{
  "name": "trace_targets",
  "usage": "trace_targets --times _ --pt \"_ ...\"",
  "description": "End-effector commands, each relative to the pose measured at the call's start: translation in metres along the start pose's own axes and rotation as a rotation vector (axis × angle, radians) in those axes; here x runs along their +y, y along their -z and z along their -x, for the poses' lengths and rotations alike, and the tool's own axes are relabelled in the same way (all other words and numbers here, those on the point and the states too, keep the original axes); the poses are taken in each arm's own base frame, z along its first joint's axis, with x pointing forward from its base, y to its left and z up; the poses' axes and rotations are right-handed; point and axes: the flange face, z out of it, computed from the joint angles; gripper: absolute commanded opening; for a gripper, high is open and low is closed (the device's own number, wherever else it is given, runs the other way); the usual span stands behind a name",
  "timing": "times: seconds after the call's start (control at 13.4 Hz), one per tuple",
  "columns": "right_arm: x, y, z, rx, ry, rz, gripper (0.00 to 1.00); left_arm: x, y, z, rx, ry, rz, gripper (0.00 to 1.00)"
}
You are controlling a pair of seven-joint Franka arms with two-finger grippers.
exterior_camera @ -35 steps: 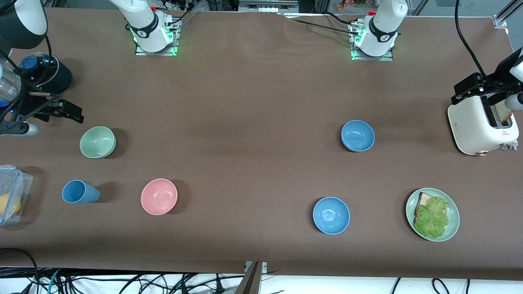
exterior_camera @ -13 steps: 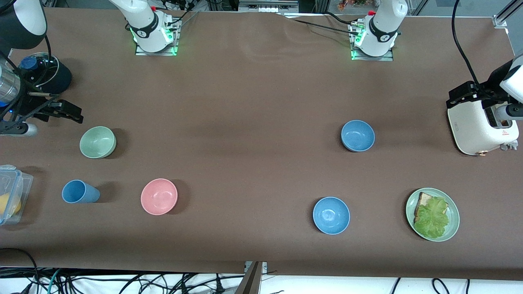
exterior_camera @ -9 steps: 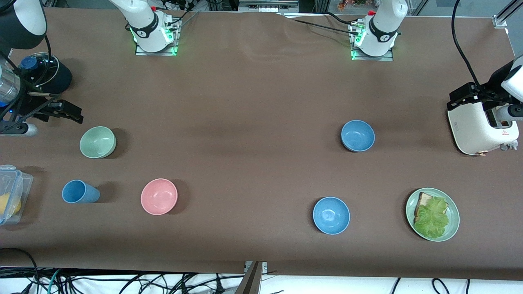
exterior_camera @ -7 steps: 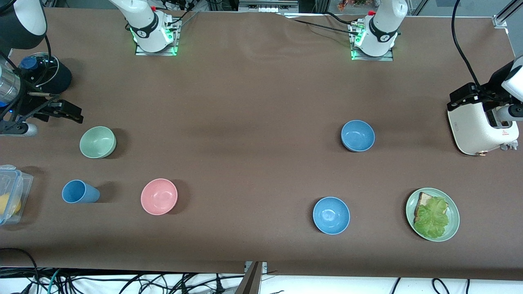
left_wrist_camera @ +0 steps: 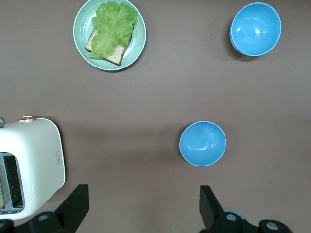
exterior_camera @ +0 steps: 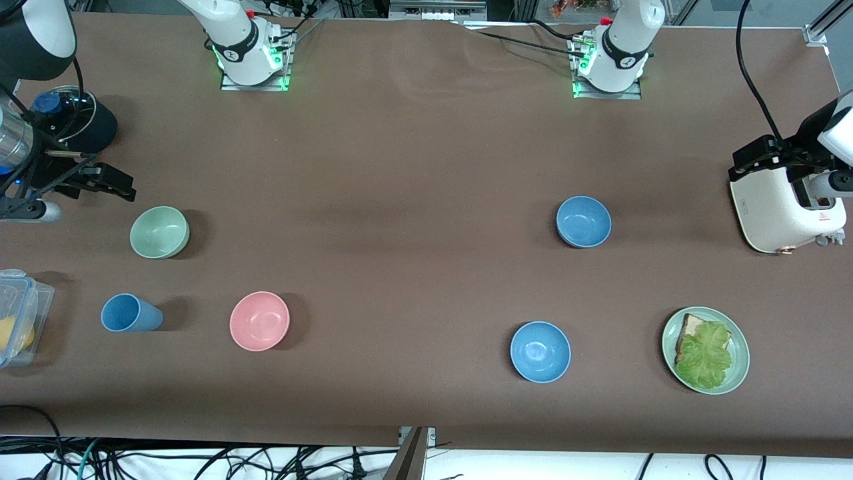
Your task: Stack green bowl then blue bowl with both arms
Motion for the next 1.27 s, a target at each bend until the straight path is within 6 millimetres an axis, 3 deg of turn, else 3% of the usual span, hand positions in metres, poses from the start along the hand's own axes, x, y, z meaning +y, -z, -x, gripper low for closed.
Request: trace_targets --times 0.0,0.15,0.45,0.52,0.89,1.04,1.19 --pt "0.002 -0.001 -0.004 -0.009 -0.013 0.004 1.00 0.000 0.003 0.001 0.009 -0.005 0.026 1.00" --pt "0.012 -0.005 -0.007 -0.007 -0.036 -0.003 1.00 0.000 0.002 0.001 0.008 -0.005 0.026 1.00" --pt "0.053 -0.024 -0.009 -0.049 -0.082 -0.025 1.00 0.000 0.002 0.000 0.006 0.000 0.028 1.00" --pt "0.065 -0.039 -0.013 -0.077 -0.090 -0.027 1.00 0.000 0.002 0.000 0.006 0.000 0.028 1.00" --pt "0.171 -0.107 -0.007 -0.163 -0.041 -0.117 1.00 0.000 0.001 0.000 -0.002 -0.002 0.026 1.00" --pt "0.196 -0.144 -0.010 -0.191 -0.031 -0.184 1.00 0.001 0.002 0.000 -0.002 0.003 0.026 1.00" --pt "0.208 -0.179 -0.014 -0.205 -0.020 -0.198 1.00 0.001 0.001 0.000 -0.009 0.003 0.026 1.00"
